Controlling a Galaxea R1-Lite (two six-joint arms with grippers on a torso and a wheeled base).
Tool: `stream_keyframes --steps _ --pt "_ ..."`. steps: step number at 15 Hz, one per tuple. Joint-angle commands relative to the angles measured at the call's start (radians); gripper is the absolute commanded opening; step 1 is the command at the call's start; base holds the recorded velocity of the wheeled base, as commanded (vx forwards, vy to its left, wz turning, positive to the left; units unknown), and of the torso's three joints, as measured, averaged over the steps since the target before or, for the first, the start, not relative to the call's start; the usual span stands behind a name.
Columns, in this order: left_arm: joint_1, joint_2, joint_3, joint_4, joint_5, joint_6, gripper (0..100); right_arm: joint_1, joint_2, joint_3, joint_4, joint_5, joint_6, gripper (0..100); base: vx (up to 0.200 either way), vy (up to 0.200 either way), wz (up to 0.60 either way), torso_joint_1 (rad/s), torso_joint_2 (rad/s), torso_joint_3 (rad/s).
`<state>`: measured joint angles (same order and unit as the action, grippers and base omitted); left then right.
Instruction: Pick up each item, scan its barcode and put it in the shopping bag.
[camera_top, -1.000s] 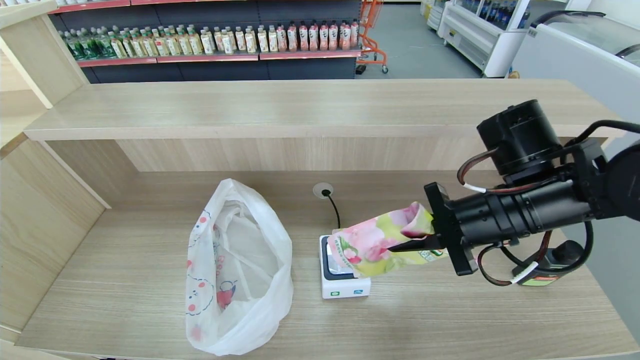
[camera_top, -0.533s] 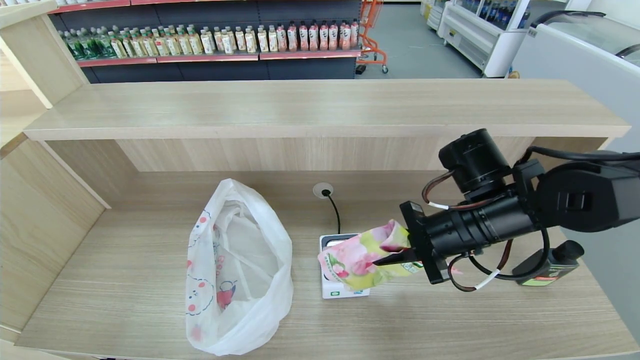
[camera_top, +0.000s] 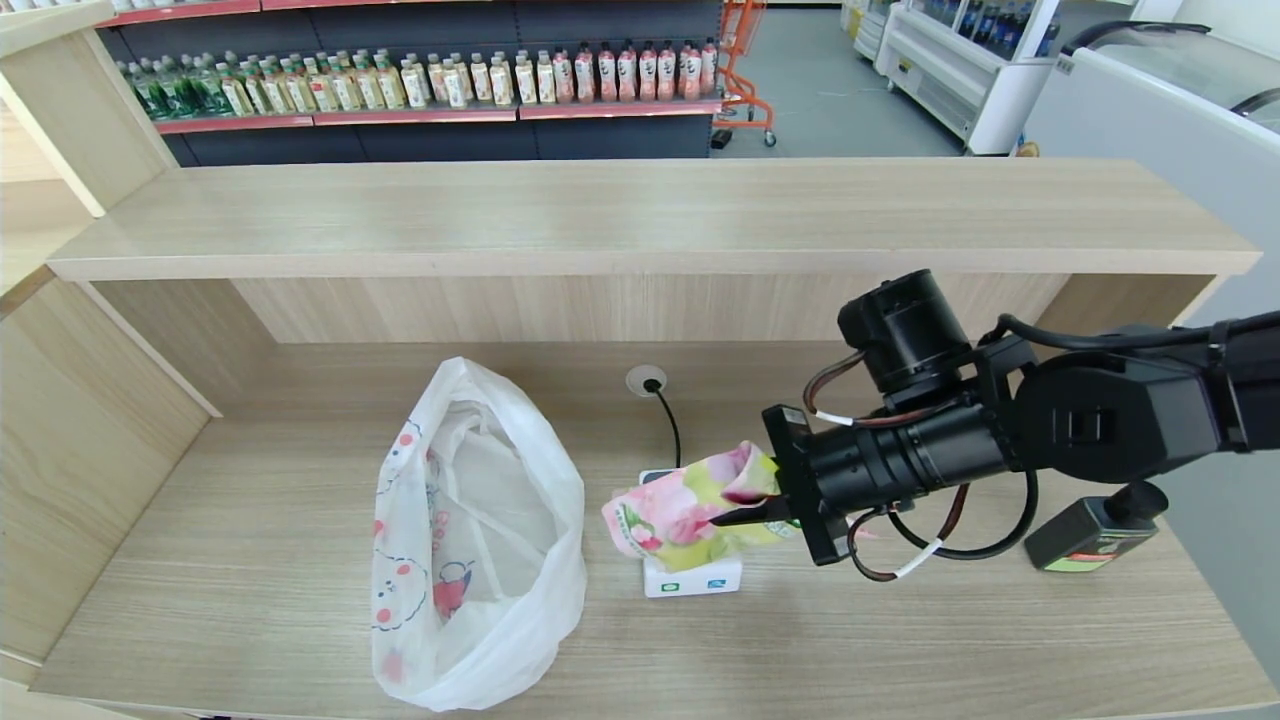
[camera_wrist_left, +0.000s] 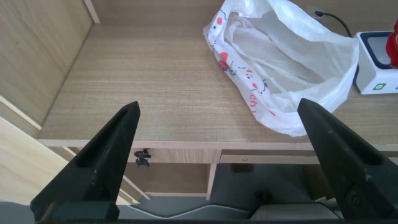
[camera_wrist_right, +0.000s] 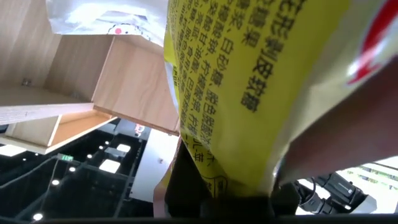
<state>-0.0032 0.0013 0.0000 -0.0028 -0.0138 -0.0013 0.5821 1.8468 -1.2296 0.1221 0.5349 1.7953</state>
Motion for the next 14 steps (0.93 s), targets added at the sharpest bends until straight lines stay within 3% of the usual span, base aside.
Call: stream_keyframes --steps 1,14 --pt "0.000 0.000 0.000 0.000 0.000 0.000 100 0.007 0.014 -0.001 0.001 -0.001 0.001 0 0.000 0.000 0.00 0.000 0.00 0.000" --pt "0.000 0.000 0.000 0.000 0.000 0.000 100 0.008 -0.029 -0.050 0.059 -0.026 0.079 0 0.000 0.000 0.00 0.000 0.00 0.000"
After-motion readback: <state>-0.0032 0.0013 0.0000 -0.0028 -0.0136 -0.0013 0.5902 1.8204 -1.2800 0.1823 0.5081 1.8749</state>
